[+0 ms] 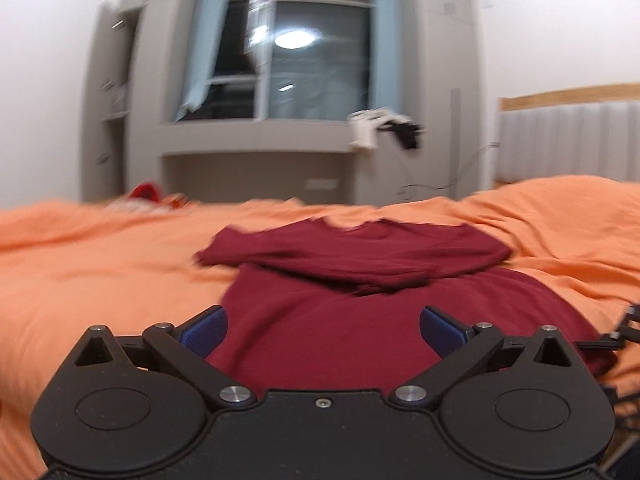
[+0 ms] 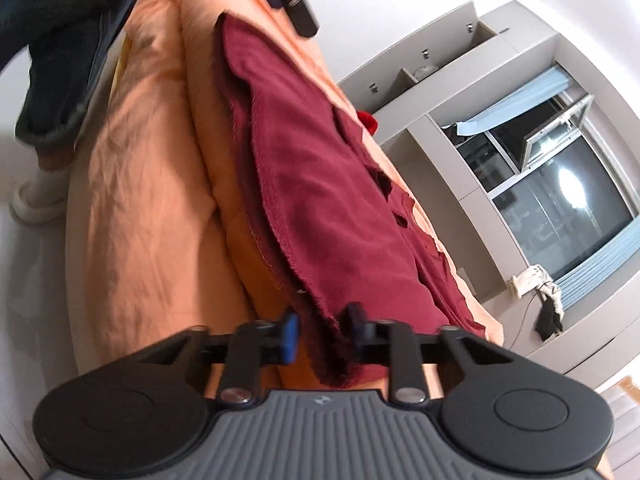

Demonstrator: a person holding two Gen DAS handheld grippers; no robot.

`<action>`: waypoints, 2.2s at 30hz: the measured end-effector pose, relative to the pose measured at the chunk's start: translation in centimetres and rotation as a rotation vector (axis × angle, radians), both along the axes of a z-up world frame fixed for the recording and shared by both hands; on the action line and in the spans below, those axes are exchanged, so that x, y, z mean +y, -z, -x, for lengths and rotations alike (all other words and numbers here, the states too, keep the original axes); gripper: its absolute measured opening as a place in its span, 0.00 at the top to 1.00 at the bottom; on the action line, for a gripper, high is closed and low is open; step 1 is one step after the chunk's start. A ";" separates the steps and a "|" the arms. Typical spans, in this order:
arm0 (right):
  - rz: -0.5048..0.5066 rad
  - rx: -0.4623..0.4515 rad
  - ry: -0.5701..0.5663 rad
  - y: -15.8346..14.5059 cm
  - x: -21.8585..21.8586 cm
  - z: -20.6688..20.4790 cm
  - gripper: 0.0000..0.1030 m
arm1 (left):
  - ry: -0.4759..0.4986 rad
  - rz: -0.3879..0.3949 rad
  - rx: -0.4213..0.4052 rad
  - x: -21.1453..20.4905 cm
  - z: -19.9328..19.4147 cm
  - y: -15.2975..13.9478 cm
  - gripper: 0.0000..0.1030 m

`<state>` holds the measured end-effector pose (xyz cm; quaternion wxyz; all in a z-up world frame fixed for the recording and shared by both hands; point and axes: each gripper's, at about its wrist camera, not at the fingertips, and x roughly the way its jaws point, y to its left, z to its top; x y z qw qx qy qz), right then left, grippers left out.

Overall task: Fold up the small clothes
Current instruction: 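Grasp the shirt hem with the right gripper and lift it toward the collar, then hold the hem with both grippers and fold it over toward the collar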

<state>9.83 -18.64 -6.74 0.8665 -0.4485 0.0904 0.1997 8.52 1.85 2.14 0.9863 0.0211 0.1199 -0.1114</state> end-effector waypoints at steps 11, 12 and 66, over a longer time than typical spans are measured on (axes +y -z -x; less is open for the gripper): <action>-0.359 -0.078 0.054 -5.3 -2.9 -0.4 0.93 | 0.343 -0.207 -0.053 -6.0 1.9 2.0 0.01; -0.379 -0.083 0.058 -5.7 -3.1 -0.5 0.93 | 0.358 -0.240 -0.052 -6.7 1.8 2.4 0.01; -0.507 -0.347 0.211 -13.5 -6.9 14.9 0.95 | -0.165 -0.281 -0.306 -4.2 13.3 -6.2 0.95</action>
